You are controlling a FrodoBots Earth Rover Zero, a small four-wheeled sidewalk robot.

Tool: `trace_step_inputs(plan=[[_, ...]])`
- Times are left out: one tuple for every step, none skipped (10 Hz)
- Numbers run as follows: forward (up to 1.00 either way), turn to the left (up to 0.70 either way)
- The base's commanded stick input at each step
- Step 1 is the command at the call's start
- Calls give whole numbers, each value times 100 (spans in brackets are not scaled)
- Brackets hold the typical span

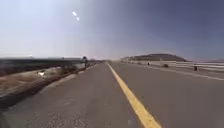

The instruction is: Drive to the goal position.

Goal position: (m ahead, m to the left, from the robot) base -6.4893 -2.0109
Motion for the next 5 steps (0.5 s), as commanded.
trace_step_inputs(plan=[[50,-12],[50,-36],[50,-50],[50,-50],[50,0]])
